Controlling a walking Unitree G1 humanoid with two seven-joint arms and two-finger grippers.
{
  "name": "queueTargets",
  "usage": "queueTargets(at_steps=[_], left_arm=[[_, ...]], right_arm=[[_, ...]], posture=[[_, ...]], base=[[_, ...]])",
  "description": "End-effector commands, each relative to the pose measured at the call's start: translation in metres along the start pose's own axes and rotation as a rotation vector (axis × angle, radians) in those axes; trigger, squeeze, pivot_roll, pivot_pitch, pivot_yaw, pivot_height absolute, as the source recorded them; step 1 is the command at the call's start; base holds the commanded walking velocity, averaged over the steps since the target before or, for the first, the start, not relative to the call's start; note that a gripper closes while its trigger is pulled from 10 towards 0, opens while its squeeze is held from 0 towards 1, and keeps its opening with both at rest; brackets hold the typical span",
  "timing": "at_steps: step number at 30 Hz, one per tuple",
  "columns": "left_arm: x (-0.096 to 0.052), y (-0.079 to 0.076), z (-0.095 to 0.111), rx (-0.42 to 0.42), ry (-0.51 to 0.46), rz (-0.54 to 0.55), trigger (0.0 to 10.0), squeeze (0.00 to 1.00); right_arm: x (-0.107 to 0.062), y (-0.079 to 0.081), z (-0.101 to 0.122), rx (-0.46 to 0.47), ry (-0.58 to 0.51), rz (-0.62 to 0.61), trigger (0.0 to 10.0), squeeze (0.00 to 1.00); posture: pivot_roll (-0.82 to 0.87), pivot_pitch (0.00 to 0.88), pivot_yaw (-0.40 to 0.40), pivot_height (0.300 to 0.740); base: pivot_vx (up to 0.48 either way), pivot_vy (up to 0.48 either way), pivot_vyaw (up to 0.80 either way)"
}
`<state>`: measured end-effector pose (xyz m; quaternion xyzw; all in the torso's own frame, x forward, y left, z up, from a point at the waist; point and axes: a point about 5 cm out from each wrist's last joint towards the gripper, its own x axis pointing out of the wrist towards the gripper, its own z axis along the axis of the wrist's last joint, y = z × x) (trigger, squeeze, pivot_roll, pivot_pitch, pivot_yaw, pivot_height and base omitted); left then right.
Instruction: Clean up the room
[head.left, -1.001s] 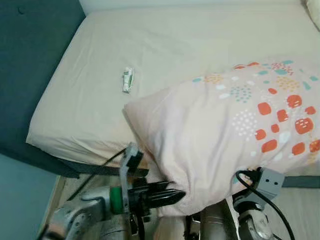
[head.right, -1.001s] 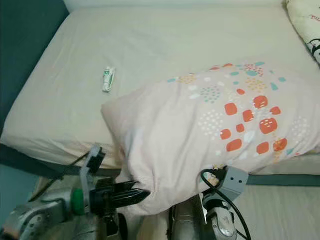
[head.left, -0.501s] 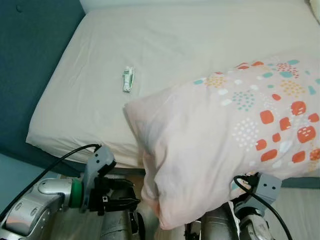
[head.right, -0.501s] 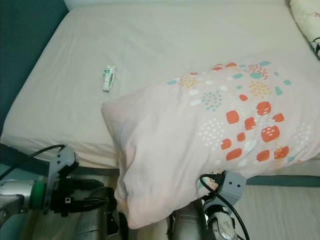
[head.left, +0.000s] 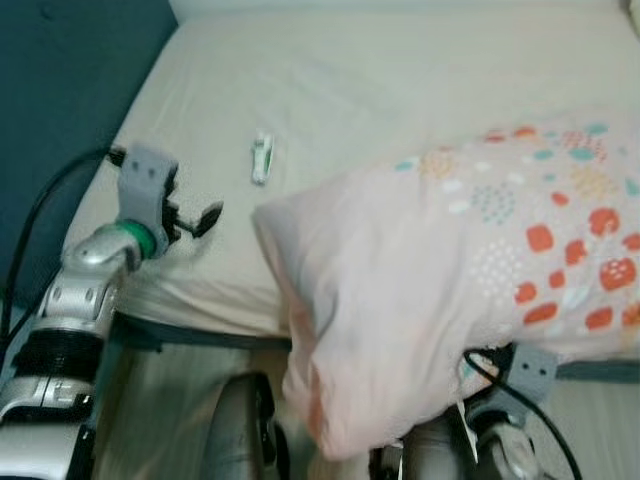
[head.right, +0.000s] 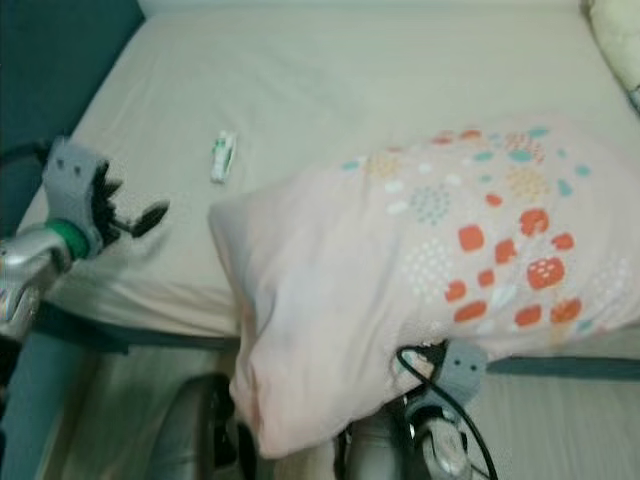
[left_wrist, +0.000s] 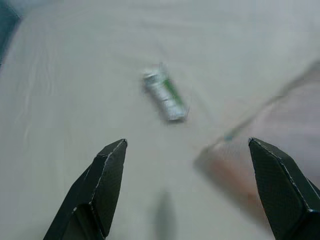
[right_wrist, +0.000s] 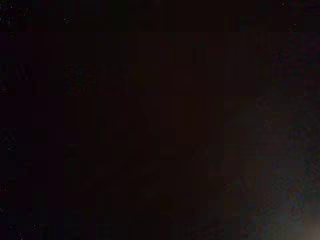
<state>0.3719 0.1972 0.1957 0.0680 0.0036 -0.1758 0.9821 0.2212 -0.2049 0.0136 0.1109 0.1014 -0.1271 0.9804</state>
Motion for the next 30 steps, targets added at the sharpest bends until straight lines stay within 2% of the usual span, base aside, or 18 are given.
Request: queueTargets(at_steps=[1, 2, 3, 5, 8, 10, 11, 12, 13, 15, 16, 19, 20, 21, 22, 23, 26, 30], left_arm=[[0.017, -0.02, -0.009, -0.096, 0.002, -0.002, 10.0, 1.0], [0.03, -0.038, -0.011, -0.155, 0.005, -0.03, 10.0, 1.0], [0.03, -0.038, -0.011, -0.155, 0.005, -0.03, 10.0, 1.0], [0.046, -0.066, -0.016, -0.234, 0.031, -0.068, 10.0, 1.0], [0.051, -0.079, -0.019, -0.272, 0.053, -0.085, 10.0, 1.0], [0.058, -0.103, -0.027, -0.394, 0.095, -0.144, 10.0, 1.0], [0.058, -0.103, -0.027, -0.394, 0.095, -0.144, 10.0, 1.0], [0.059, -0.116, -0.032, -0.42, 0.127, -0.171, 10.0, 1.0], [0.058, -0.128, -0.038, -0.419, 0.161, -0.206, 10.0, 0.91], [0.058, -0.136, -0.043, -0.409, 0.183, -0.226, 10.0, 0.91], [0.056, -0.146, -0.049, -0.432, 0.209, -0.272, 10.0, 0.63], [0.054, -0.152, -0.052, -0.453, 0.218, -0.305, 10.0, 0.59], [0.048, -0.163, -0.051, -0.628, 0.183, -0.481, 10.0, 0.61], [0.048, -0.163, -0.051, -0.628, 0.183, -0.481, 10.0, 0.61], [0.045, -0.166, -0.05, -0.682, 0.157, -0.575, 10.0, 0.61], [0.04, -0.167, -0.049, -0.7, 0.131, -0.678, 10.0, 0.6], [0.03, -0.165, -0.048, -0.709, 0.099, -0.824, 10.0, 0.6], [0.017, -0.158, -0.043, -0.746, 0.045, -0.949, 10.0, 0.6]], right_arm=[[-0.003, 0.002, -0.007, 0.003, 0.034, -0.002, 10.0, 0.0], [-0.002, 0.002, -0.006, 0.011, 0.028, -0.002, 10.0, 0.0], [-0.002, 0.002, -0.006, 0.011, 0.028, -0.002, 10.0, 0.0], [0.0, 0.004, -0.002, 0.029, 0.011, 0.0, 10.0, 0.0], [0.001, 0.005, 0.001, 0.042, -0.008, 0.005, 10.0, 0.0], [0.001, 0.005, 0.007, 0.056, -0.042, 0.016, 10.0, 0.0], [0.001, 0.005, 0.007, 0.056, -0.042, 0.016, 10.0, 0.0], [0.0, 0.005, 0.008, 0.057, -0.05, 0.015, 10.0, 0.0], [-0.001, 0.004, 0.009, 0.056, -0.054, 0.008, 10.0, 0.0], [-0.002, 0.003, 0.009, 0.055, -0.056, 0.003, 10.0, 0.0], [-0.003, 0.002, 0.009, 0.056, -0.059, -0.003, 10.0, 0.0], [-0.003, 0.001, 0.009, 0.057, -0.062, -0.007, 10.0, 0.0], [-0.004, -0.001, 0.01, 0.056, -0.065, -0.012, 10.0, 0.0], [-0.004, -0.001, 0.01, 0.056, -0.065, -0.012, 10.0, 0.0], [-0.003, -0.001, 0.01, 0.056, -0.065, -0.012, 10.0, 0.0], [-0.001, -0.001, 0.012, 0.054, -0.068, -0.01, 10.0, 0.0], [0.003, 0.0, 0.016, 0.048, -0.068, 0.002, 10.0, 0.0], [0.01, 0.002, 0.021, 0.035, -0.063, 0.022, 10.0, 0.0]], posture=[[-0.04, 0.206, 0.148, 0.612], [-0.04, 0.209, 0.15, 0.612], [-0.04, 0.209, 0.15, 0.612], [-0.05, 0.213, 0.157, 0.612], [-0.06, 0.22, 0.169, 0.612], [-0.06, 0.22, 0.169, 0.612], [-0.06, 0.22, 0.169, 0.612], [-0.07, 0.224, 0.182, 0.612], [-0.08, 0.225, 0.194, 0.612], [-0.08, 0.225, 0.194, 0.612], [-0.09, 0.224, 0.2, 0.612], [-0.09, 0.223, 0.201, 0.612], [-0.09, 0.215, 0.196, 0.612], [-0.09, 0.215, 0.196, 0.612], [-0.09, 0.215, 0.196, 0.612], [-0.08, 0.212, 0.19, 0.612], [-0.07, 0.209, 0.182, 0.612], [-0.07, 0.208, 0.175, 0.612]], base=[[0.0, 0.0, 0.0], [0.0, 0.0, 0.0], [0.0, 0.0, 0.0], [0.0, 0.0, 0.0], [0.0, 0.0, 0.0], [0.0, 0.0, 0.0], [0.0, 0.0, 0.0], [0.0, 0.0, 0.0], [0.0, 0.0, 0.0], [0.0, 0.0, 0.0], [0.0, 0.0, 0.0], [0.0, 0.0, 0.0], [0.0, 0.0, 0.0], [0.0, 0.0, 0.0], [0.0, 0.0, 0.0], [0.0, 0.0, 0.0], [0.0, 0.0, 0.0], [0.0, 0.0, 0.0]])
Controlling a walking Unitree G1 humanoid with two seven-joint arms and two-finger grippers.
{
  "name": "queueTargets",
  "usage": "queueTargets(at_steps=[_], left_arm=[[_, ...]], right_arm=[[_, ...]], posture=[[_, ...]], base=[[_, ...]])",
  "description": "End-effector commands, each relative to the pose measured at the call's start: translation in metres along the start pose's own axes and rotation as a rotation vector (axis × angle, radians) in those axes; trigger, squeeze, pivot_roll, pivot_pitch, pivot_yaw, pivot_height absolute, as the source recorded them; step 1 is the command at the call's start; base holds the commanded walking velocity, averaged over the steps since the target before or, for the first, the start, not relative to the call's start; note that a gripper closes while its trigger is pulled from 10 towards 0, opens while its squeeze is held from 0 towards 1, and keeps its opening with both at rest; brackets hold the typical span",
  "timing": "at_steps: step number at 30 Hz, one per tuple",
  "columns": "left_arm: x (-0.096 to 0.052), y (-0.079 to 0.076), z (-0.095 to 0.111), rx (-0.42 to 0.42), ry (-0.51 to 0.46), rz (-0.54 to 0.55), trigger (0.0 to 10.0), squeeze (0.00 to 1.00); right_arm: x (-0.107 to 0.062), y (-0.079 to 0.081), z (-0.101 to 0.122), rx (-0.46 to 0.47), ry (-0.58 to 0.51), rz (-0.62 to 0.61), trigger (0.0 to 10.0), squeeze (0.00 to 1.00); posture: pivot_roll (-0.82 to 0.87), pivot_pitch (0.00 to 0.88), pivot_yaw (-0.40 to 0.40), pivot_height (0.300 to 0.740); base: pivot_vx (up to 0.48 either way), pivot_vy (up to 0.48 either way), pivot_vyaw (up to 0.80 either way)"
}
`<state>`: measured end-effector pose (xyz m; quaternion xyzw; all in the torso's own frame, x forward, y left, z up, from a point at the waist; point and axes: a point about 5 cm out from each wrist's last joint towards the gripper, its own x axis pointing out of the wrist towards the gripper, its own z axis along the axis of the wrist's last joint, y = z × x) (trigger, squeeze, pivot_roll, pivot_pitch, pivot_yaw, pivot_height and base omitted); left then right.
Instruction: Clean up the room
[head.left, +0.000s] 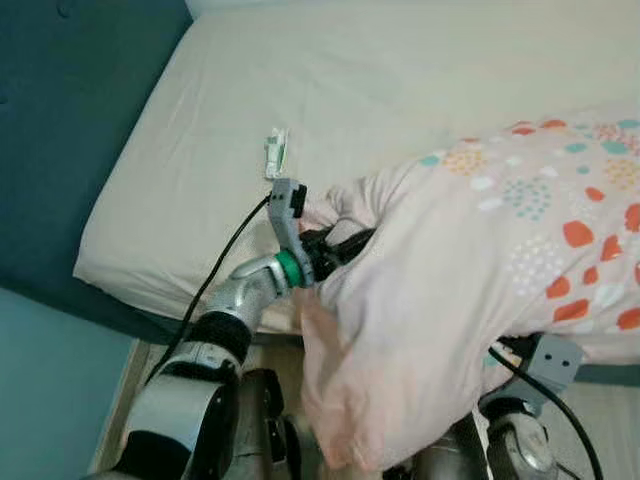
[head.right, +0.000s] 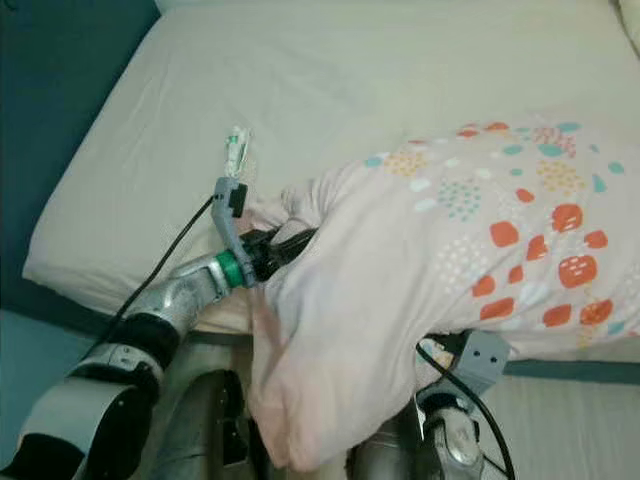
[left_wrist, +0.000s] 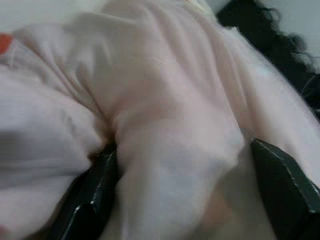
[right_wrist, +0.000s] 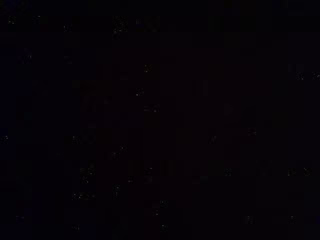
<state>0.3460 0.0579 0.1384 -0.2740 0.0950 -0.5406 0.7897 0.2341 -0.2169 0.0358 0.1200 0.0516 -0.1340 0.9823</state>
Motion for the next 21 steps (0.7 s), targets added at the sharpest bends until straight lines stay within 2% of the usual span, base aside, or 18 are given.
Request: queueTargets(at_steps=[1, 4, 5, 7, 8, 9, 10, 11, 13, 14, 16, 17, 18, 19, 21], left_arm=[[0.001, -0.008, -0.013, -0.054, 0.048, -0.093, 10.0, 0.6], [-0.019, -0.032, -0.001, -0.072, -0.008, -0.233, 10.0, 0.6], [-0.019, -0.032, -0.001, -0.072, -0.008, -0.233, 10.0, 0.6], [-0.03, -0.047, 0.002, -0.073, -0.018, -0.279, 10.0, 0.6], [-0.03, -0.047, 0.002, -0.073, -0.018, -0.279, 10.0, 0.6], [-0.04, -0.054, 0.002, -0.073, -0.01, -0.3, 10.0, 0.6], [-0.061, -0.063, -0.005, -0.065, 0.04, -0.317, 9.6, 0.6], [-0.061, -0.063, -0.005, -0.065, 0.04, -0.317, 9.6, 0.6], [-0.077, -0.07, -0.012, -0.065, 0.088, -0.322, 8.4, 0.6], [-0.077, -0.07, -0.012, -0.065, 0.088, -0.322, 8.4, 0.6], [-0.09, -0.08, -0.02, -0.07, 0.135, -0.323, 4.9, 0.59], [-0.09, -0.08, -0.02, -0.07, 0.135, -0.323, 4.9, 0.59], [-0.098, -0.092, -0.025, -0.085, 0.161, -0.311, 4.4, 0.6], [-0.101, -0.095, -0.026, -0.09, 0.166, -0.308, 4.4, 0.6], [-0.104, -0.101, -0.029, -0.104, 0.168, -0.303, 3.7, 0.6]], right_arm=[[-0.001, 0.005, -0.006, 0.005, 0.034, 0.022, 10.0, 0.0], [0.007, 0.01, -0.004, -0.02, 0.054, 0.058, 10.0, 0.0], [0.007, 0.01, -0.004, -0.02, 0.054, 0.058, 10.0, 0.0], [0.01, 0.013, -0.005, -0.044, 0.078, 0.081, 10.0, 0.0], [0.01, 0.013, -0.005, -0.044, 0.078, 0.081, 10.0, 0.0], [0.011, 0.016, -0.007, -0.06, 0.097, 0.101, 10.0, 0.0], [0.014, 0.022, -0.013, -0.099, 0.147, 0.149, 10.0, 0.0], [0.014, 0.022, -0.013, -0.099, 0.147, 0.149, 10.0, 0.0], [0.017, 0.027, -0.018, -0.13, 0.186, 0.194, 10.0, 0.0], [0.017, 0.027, -0.018, -0.13, 0.186, 0.194, 10.0, 0.0], [0.023, 0.038, -0.021, -0.175, 0.225, 0.258, 10.0, 0.0], [0.023, 0.038, -0.021, -0.175, 0.225, 0.258, 10.0, 0.0], [0.03, 0.049, -0.02, -0.216, 0.24, 0.316, 10.0, 0.0], [0.033, 0.053, -0.019, -0.227, 0.24, 0.334, 10.0, 0.0], [0.039, 0.064, -0.016, -0.244, 0.238, 0.376, 10.0, 0.0]], posture=[[-0.07, 0.208, 0.175, 0.612], [-0.06, 0.207, 0.166, 0.612], [-0.06, 0.207, 0.166, 0.612], [-0.06, 0.207, 0.165, 0.612], [-0.06, 0.207, 0.165, 0.612], [-0.06, 0.206, 0.164, 0.612], [-0.05, 0.206, 0.159, 0.612], [-0.05, 0.206, 0.159, 0.612], [-0.04, 0.206, 0.152, 0.612], [-0.04, 0.206, 0.152, 0.612], [-0.04, 0.205, 0.145, 0.612], [-0.04, 0.205, 0.145, 0.612], [-0.04, 0.205, 0.144, 0.612], [-0.04, 0.205, 0.144, 0.612], [-0.03, 0.204, 0.136, 0.612]], base=[[0.0, 0.0, 0.0], [0.0, 0.0, 0.0], [0.0, 0.0, 0.0], [0.0, 0.0, 0.0], [0.0, 0.0, 0.0], [0.0, 0.0, 0.0], [0.0, 0.0, 0.0], [0.0, 0.0, 0.0], [0.0, 0.0, 0.0], [0.0, 0.0, 0.0], [0.0, 0.0, 0.0], [0.0, 0.0, 0.0], [0.0, 0.0, 0.0], [0.0, 0.0, 0.0], [0.0, 0.0, 0.0]])
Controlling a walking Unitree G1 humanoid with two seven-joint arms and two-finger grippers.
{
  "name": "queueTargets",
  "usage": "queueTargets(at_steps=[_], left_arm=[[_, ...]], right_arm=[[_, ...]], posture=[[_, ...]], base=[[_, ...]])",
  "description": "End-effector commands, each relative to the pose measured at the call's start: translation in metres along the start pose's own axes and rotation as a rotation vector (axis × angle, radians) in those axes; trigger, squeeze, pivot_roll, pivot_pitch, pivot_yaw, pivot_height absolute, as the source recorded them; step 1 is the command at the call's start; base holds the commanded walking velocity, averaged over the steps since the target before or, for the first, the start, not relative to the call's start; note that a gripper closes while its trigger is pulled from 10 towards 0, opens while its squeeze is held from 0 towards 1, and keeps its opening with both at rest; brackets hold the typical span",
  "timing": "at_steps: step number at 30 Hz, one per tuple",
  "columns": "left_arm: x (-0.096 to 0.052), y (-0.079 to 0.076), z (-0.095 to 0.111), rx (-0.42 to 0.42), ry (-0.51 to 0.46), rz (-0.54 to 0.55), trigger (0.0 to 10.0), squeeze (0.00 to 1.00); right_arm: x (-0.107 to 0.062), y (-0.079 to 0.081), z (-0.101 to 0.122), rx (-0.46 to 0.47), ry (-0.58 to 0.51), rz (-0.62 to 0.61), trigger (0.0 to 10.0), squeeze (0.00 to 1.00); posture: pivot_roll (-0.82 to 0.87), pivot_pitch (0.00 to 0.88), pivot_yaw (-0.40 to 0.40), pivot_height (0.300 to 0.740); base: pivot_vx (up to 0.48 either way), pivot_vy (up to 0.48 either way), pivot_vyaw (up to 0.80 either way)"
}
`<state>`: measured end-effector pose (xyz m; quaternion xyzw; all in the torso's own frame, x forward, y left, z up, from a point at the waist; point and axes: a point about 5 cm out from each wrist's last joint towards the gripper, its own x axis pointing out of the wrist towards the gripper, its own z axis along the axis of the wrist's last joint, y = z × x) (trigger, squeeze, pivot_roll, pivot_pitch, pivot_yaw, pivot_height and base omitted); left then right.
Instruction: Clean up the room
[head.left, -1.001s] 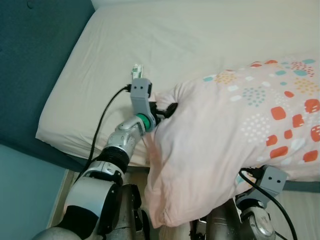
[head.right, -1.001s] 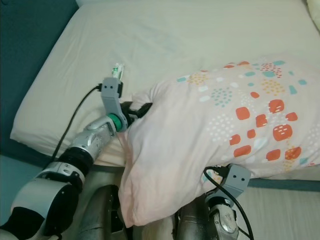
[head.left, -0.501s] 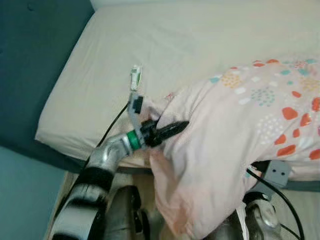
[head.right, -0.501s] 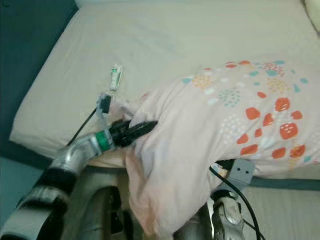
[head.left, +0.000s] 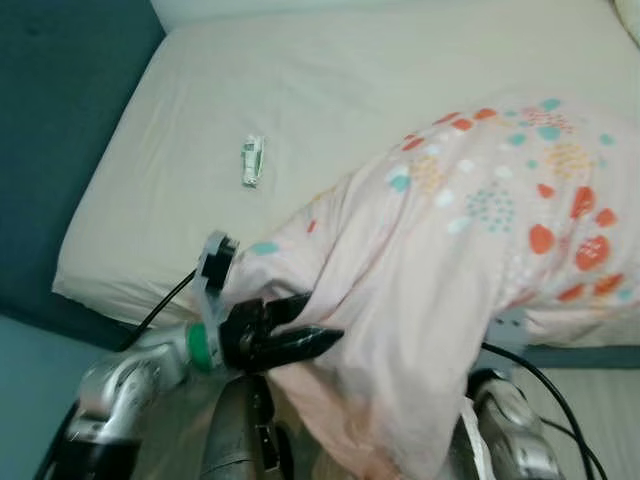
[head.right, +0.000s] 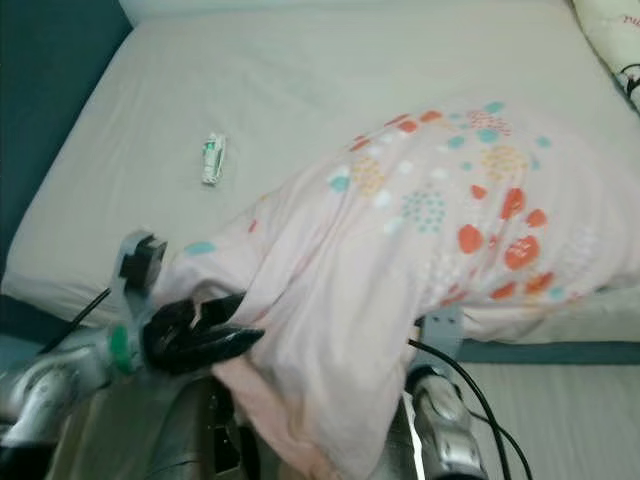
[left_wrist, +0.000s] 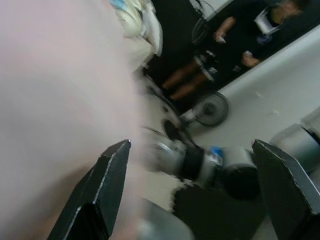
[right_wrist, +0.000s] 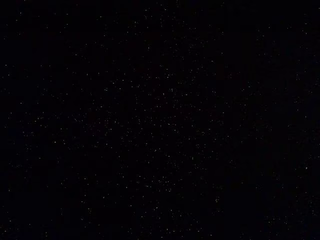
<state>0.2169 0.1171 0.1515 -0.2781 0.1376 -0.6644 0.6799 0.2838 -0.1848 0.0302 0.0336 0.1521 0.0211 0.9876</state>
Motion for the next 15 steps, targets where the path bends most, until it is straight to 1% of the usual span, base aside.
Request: queueTargets(at_steps=[1, 2, 4, 7, 8, 9, 11, 12, 13, 14, 15], left_arm=[[0.001, -0.006, -0.003, -0.016, 0.014, -0.01, 3.7, 0.6], [0.001, -0.008, -0.004, -0.021, 0.015, -0.008, 3.4, 0.59], [0.001, -0.015, -0.008, -0.03, 0.02, 0.0, 3.1, 0.59], [-0.001, -0.018, -0.01, -0.032, 0.023, 0.008, 2.9, 0.59], [-0.003, -0.018, -0.01, -0.026, 0.024, 0.028, 2.7, 0.58], [-0.003, -0.018, -0.01, -0.026, 0.024, 0.028, 2.7, 0.58], [-0.006, -0.016, -0.01, -0.001, 0.022, 0.076, 3.3, 0.56], [-0.009, -0.013, -0.008, 0.036, 0.014, 0.128, 5.6, 0.56], [-0.01, -0.01, -0.006, 0.061, 0.008, 0.161, 5.6, 0.56], [-0.012, 0.001, 0.002, 0.117, -0.019, 0.243, 10.0, 0.65], [-0.013, 0.008, 0.007, 0.152, -0.038, 0.296, 10.0, 0.65]], right_arm=[[0.005, 0.022, 0.0, -0.036, 0.02, 0.1, 10.0, 0.0], [0.009, 0.025, 0.002, -0.049, 0.02, 0.116, 10.0, 0.0], [0.016, 0.028, 0.01, -0.079, 0.013, 0.137, 10.0, 0.0], [0.019, 0.028, 0.016, -0.07, -0.002, 0.13, 10.0, 0.0], [0.02, 0.026, 0.02, -0.065, -0.013, 0.123, 10.0, 0.0], [0.02, 0.026, 0.02, -0.065, -0.013, 0.123, 10.0, 0.0], [0.021, 0.022, 0.026, -0.053, -0.028, 0.112, 10.0, 0.0], [0.021, 0.02, 0.026, -0.043, -0.033, 0.101, 10.0, 0.0], [0.02, 0.018, 0.027, -0.036, -0.034, 0.094, 10.0, 0.0], [0.017, 0.015, 0.023, -0.023, -0.033, 0.08, 10.0, 0.0], [0.015, 0.013, 0.021, -0.015, -0.031, 0.07, 10.0, 0.0]], posture=[[-0.03, 0.204, 0.136, 0.612], [-0.03, 0.201, 0.131, 0.612], [-0.02, 0.2, 0.126, 0.612], [-0.02, 0.2, 0.122, 0.612], [-0.02, 0.2, 0.12, 0.612], [-0.02, 0.2, 0.12, 0.612], [-0.02, 0.2, 0.12, 0.612], [-0.02, 0.198, 0.111, 0.612], [-0.02, 0.198, 0.111, 0.612], [-0.01, 0.197, 0.102, 0.612], [-0.01, 0.197, 0.102, 0.612]], base=[[0.0, 0.0, 0.0], [0.0, 0.0, 0.0], [0.0, 0.0, 0.0], [0.0, 0.0, 0.0], [0.0, 0.0, 0.0], [0.0, 0.0, 0.0], [0.0, 0.0, 0.0], [0.0, 0.0, 0.0], [0.0, 0.0, 0.0], [0.0, 0.0, 0.0], [0.0, 0.0, 0.0]])
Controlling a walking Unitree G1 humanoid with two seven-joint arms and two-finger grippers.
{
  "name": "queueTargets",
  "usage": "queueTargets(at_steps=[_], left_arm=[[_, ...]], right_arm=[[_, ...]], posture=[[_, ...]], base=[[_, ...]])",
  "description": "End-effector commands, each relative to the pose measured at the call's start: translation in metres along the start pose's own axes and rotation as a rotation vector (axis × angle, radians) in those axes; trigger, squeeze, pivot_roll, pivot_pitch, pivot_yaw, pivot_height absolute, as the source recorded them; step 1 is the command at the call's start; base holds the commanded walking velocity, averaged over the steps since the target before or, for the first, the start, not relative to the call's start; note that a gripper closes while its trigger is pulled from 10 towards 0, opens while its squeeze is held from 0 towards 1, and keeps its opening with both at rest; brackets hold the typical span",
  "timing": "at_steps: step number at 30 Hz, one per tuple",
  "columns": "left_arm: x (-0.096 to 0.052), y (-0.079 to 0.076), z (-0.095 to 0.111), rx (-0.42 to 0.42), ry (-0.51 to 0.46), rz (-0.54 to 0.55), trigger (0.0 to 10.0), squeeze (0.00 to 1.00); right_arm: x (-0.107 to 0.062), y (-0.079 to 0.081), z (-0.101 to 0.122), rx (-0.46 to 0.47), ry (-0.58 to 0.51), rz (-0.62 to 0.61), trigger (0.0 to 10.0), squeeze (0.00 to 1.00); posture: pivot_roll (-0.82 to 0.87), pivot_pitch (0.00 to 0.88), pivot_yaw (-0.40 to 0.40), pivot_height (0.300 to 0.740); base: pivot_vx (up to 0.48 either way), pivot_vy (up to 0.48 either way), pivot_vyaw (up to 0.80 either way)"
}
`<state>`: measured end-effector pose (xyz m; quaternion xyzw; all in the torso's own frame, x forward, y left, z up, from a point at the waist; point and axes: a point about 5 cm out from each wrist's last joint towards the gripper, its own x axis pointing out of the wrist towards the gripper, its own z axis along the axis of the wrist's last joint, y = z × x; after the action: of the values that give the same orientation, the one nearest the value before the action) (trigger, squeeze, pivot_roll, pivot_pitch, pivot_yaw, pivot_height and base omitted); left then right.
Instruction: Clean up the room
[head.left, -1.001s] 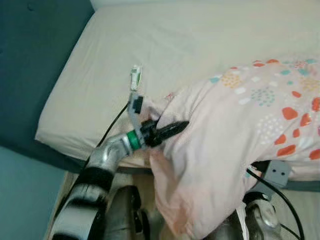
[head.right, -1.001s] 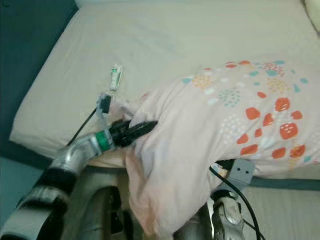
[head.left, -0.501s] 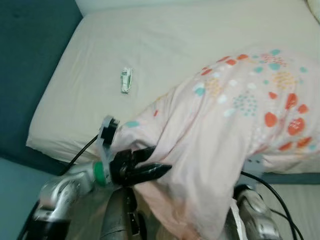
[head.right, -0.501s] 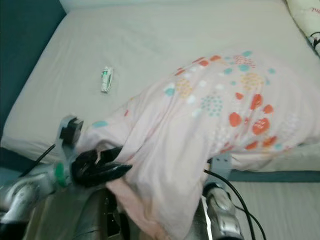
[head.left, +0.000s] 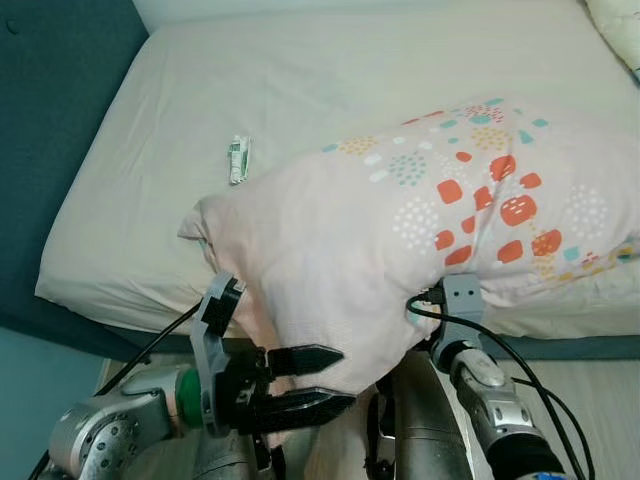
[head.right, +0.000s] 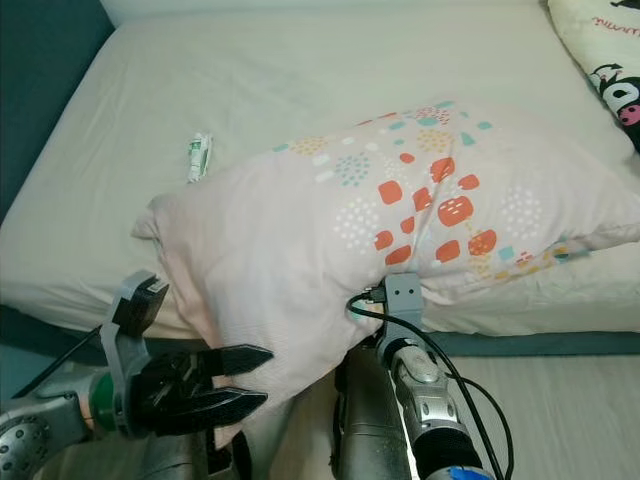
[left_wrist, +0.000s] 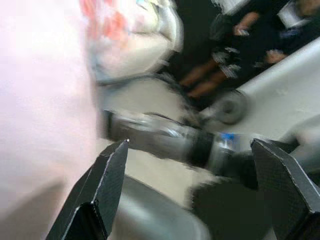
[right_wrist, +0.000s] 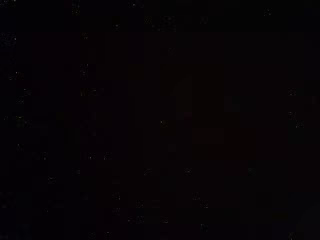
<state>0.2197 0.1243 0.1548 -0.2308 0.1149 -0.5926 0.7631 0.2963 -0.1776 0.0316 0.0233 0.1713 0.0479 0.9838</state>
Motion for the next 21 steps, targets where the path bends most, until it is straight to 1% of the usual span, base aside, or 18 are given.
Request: queueTargets(at_steps=[1, 4, 5, 6, 7, 8, 10, 11, 12, 13, 14, 15, 16, 17, 18, 19, 21], left_arm=[[-0.004, 0.031, 0.017, 0.077, -0.105, 0.232, 10.0, 1.0], [-0.004, 0.031, 0.017, 0.077, -0.105, 0.232, 10.0, 1.0], [-0.001, 0.079, 0.048, 0.129, -0.242, 0.539, 10.0, 1.0], [-0.001, 0.079, 0.048, 0.129, -0.242, 0.539, 10.0, 1.0], [0.004, 0.102, 0.064, 0.145, -0.298, 0.68, 10.0, 1.0], [0.008, 0.116, 0.075, 0.146, -0.328, 0.769, 10.0, 1.0], [0.008, 0.116, 0.075, 0.146, -0.328, 0.769, 10.0, 1.0], [0.013, 0.126, 0.082, 0.104, -0.367, 0.807, 10.0, 1.0], [0.018, 0.132, 0.085, 0.031, -0.411, 0.792, 10.0, 1.0], [0.022, 0.135, 0.087, -0.029, -0.452, 0.773, 10.0, 1.0], [0.025, 0.136, 0.088, -0.065, -0.477, 0.758, 10.0, 1.0], [0.025, 0.136, 0.088, -0.065, -0.477, 0.758, 10.0, 1.0], [0.027, 0.14, 0.088, -0.16, -0.542, 0.74, 10.0, 1.0], [0.029, 0.143, 0.088, -0.232, -0.586, 0.733, 10.0, 1.0], [0.029, 0.143, 0.088, -0.232, -0.586, 0.733, 10.0, 1.0], [0.036, 0.146, 0.081, -0.33, -0.594, 0.711, 10.0, 1.0], [0.036, 0.146, 0.081, -0.33, -0.594, 0.711, 10.0, 1.0]], right_arm=[[-0.002, 0.004, 0.008, 0.027, -0.062, 0.006, 10.0, 0.0], [-0.002, 0.004, 0.008, 0.027, -0.062, 0.006, 10.0, 0.0], [-0.015, 0.002, -0.013, 0.052, -0.035, -0.021, 10.0, 0.0], [-0.015, 0.002, -0.013, 0.052, -0.035, -0.021, 10.0, 0.0], [-0.024, 0.002, -0.024, 0.07, -0.023, -0.039, 10.0, 0.0], [-0.029, 0.001, -0.031, 0.085, -0.017, -0.053, 10.0, 0.0], [-0.029, 0.001, -0.031, 0.085, -0.017, -0.053, 10.0, 0.0], [-0.034, 0.0, -0.035, 0.098, -0.019, -0.068, 10.0, 0.0], [-0.036, -0.001, -0.036, 0.109, -0.023, -0.082, 10.0, 0.0], [-0.037, -0.001, -0.037, 0.116, -0.025, -0.091, 10.0, 0.0], [-0.038, -0.002, -0.037, 0.119, -0.026, -0.095, 10.0, 0.0], [-0.038, -0.002, -0.037, 0.119, -0.026, -0.095, 10.0, 0.0], [-0.039, -0.004, -0.036, 0.124, -0.033, -0.109, 10.0, 0.0], [-0.041, -0.005, -0.035, 0.128, -0.039, -0.122, 10.0, 0.0], [-0.041, -0.005, -0.035, 0.128, -0.039, -0.122, 10.0, 0.0], [-0.044, -0.009, -0.034, 0.134, -0.051, -0.146, 10.0, 0.0], [-0.044, -0.009, -0.034, 0.134, -0.051, -0.146, 10.0, 0.0]], posture=[[-0.01, 0.196, 0.1, 0.612], [-0.01, 0.196, 0.1, 0.612], [-0.01, 0.196, 0.11, 0.612], [-0.01, 0.196, 0.11, 0.612], [-0.02, 0.197, 0.116, 0.612], [-0.02, 0.197, 0.123, 0.612], [-0.02, 0.197, 0.123, 0.612], [-0.03, 0.197, 0.131, 0.612], [-0.05, 0.198, 0.152, 0.612], [-0.05, 0.198, 0.152, 0.612], [-0.05, 0.198, 0.157, 0.612], [-0.05, 0.198, 0.157, 0.612], [-0.07, 0.198, 0.184, 0.612], [-0.08, 0.198, 0.191, 0.612], [-0.08, 0.198, 0.191, 0.612], [-0.08, 0.199, 0.199, 0.612], [-0.08, 0.199, 0.199, 0.612]], base=[[0.0, 0.0, 0.0], [0.0, 0.0, 0.0], [0.0, 0.0, 0.0], [0.0, 0.0, 0.0], [0.0, 0.0, 0.0], [0.0, 0.0, 0.0], [0.0, 0.0, 0.0], [0.0, 0.0, 0.0], [0.0, 0.0, 0.0], [0.0, 0.0, 0.0], [0.0, 0.0, 0.0], [0.0, 0.0, 0.0], [0.0, 0.0, 0.0], [0.0, 0.0, 0.0], [0.0, 0.0, 0.0], [0.0, 0.0, 0.0], [0.0, 0.0, 0.0]])
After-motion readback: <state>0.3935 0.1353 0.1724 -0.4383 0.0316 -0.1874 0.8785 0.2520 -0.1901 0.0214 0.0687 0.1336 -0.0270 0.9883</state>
